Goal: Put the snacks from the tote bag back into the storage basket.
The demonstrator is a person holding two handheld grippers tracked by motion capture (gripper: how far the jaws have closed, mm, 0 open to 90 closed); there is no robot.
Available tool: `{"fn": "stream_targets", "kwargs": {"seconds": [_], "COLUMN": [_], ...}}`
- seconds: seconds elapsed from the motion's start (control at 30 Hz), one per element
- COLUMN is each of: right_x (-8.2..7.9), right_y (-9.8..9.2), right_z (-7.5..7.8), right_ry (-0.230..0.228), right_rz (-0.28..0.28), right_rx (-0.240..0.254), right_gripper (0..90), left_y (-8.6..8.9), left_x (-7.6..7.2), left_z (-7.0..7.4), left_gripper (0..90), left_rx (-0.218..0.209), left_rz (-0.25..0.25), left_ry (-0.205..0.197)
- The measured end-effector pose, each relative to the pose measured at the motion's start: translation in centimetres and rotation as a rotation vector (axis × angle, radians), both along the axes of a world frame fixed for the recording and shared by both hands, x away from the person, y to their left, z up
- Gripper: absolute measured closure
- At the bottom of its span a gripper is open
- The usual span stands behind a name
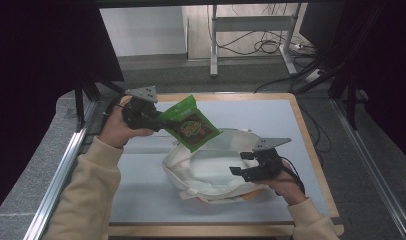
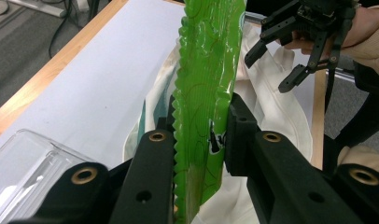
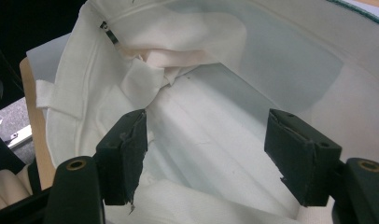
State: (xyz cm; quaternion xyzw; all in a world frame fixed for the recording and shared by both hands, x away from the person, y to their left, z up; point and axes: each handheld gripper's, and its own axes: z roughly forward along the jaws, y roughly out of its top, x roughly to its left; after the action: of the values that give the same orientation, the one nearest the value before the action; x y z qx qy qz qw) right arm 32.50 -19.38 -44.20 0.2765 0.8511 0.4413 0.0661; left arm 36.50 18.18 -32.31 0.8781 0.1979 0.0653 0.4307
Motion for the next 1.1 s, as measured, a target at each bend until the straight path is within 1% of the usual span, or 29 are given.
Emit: {"fn": "stream_targets", "kwargs": {"seconds": [0.13, 0.4, 0.7, 0.87, 0.93, 1.0, 1.1], "right_x": [0.1, 0.1, 0.0, 0.0, 0.0, 0.1, 0.1], "right_y": [0.0, 0.0, 0.2, 0.2, 0.2, 0.1, 0.1], "right_z": [-0.1, -0.2, -0.2, -0.3, -0.3, -0.3, -0.4], "right_ry": [0.006, 0.004, 0.003, 0.003, 0.004, 0.006, 0.006], "right_rz": [0.005, 0.014, 0.017, 0.018, 0.018, 0.017, 0.017], "right_rx": [0.002, 0.000, -0.008, -0.009, -0.007, -0.008, -0.011], "right_gripper": [30.4, 30.4, 30.4, 30.3, 30.4, 30.3, 30.3], "left_y": [0.5, 1.3, 2.1, 2.7, 3.0, 3.2, 3.6], "left_x": [0.3, 0.8, 1.2, 1.7, 1.9, 2.2, 2.5], "left_z": [0.2, 0.9, 1.7, 1.7, 1.6, 1.5, 1.4], "left_gripper": [76.0, 76.0, 76.0, 76.0, 76.0, 76.0, 76.1], "left_rx": [-0.003, -0.006, -0.007, 0.000, -0.008, -0.005, -0.015], "left_rz": [0.012, 0.037, 0.053, 0.077, 0.088, 0.087, 0.103], "left_ry": [0.001, -0.002, -0.007, 0.001, 0.008, 0.012, 0.020]}}
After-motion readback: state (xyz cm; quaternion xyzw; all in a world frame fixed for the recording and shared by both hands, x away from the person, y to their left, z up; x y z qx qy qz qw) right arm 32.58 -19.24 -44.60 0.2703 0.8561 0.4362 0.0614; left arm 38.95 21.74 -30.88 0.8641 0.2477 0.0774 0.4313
